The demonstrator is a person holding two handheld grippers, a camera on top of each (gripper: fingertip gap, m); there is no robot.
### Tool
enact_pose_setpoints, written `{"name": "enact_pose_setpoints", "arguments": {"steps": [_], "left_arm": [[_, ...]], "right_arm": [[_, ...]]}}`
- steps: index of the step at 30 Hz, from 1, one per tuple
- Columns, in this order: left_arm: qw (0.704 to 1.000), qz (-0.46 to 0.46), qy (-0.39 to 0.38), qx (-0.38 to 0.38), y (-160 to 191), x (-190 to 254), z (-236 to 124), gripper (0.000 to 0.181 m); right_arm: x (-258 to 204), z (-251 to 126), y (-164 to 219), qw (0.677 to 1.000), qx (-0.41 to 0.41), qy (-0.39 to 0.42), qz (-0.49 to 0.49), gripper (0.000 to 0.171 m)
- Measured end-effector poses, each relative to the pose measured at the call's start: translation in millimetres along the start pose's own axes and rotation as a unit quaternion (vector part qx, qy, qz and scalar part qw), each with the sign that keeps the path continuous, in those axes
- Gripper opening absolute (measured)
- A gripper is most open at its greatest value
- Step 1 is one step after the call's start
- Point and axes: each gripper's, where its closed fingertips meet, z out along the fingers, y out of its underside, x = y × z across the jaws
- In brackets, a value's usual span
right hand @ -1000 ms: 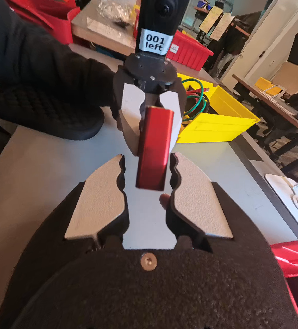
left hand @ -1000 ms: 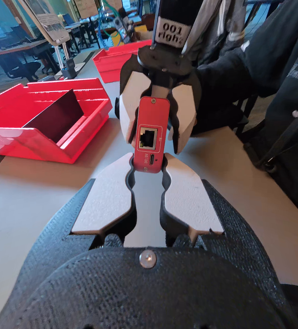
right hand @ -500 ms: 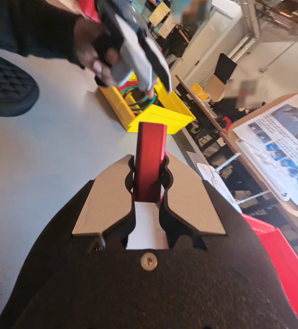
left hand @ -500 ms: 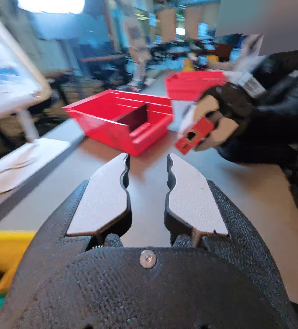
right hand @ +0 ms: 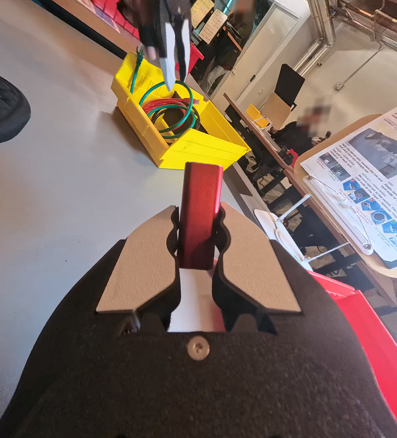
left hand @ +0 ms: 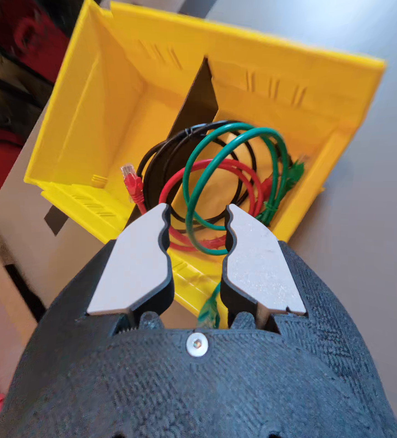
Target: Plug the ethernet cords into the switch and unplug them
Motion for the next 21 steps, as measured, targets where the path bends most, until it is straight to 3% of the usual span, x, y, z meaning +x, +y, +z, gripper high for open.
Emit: {"name": "enact_pose_setpoints", "arguments": {"steps": [1, 2, 3, 7, 12, 16, 21], "left_arm": [[1.0, 0.011, -0.011, -0.021, 2, -3, 7, 0.041], [0.999, 0.021, -0.019, -0.039, 3, -6, 13, 0.032], [0.998, 0.031, -0.026, -0.055, 4, -9, 17, 0.007], [0.997, 0.041, -0.048, -0.049, -15, -22, 4, 0.003], [0.998, 0.024, -0.052, 0.041, -70, -27, -62, 0.003], [0.991, -0.032, 0.091, 0.093, -106, 27, -95, 0.001], [0.962, -0.084, 0.249, 0.077, -106, 123, -59, 0.0]], "right_arm": [[-1, 0, 1, 1.0, -0.001, 0.0, -0.001, 0.027], [-1, 1, 2, 1.0, -0.004, 0.0, -0.003, 0.027], [-2, 1, 2, 1.0, -0.006, 0.001, -0.005, 0.027], [1, -1, 3, 1.0, -0.007, 0.008, -0.005, 0.027], [7, -1, 1, 1.0, 0.006, 0.013, 0.019, 0.027], [16, -5, 0, 0.999, 0.001, 0.035, 0.018, 0.027], [31, -15, -4, 0.997, 0.007, 0.068, 0.025, 0.028]]}}
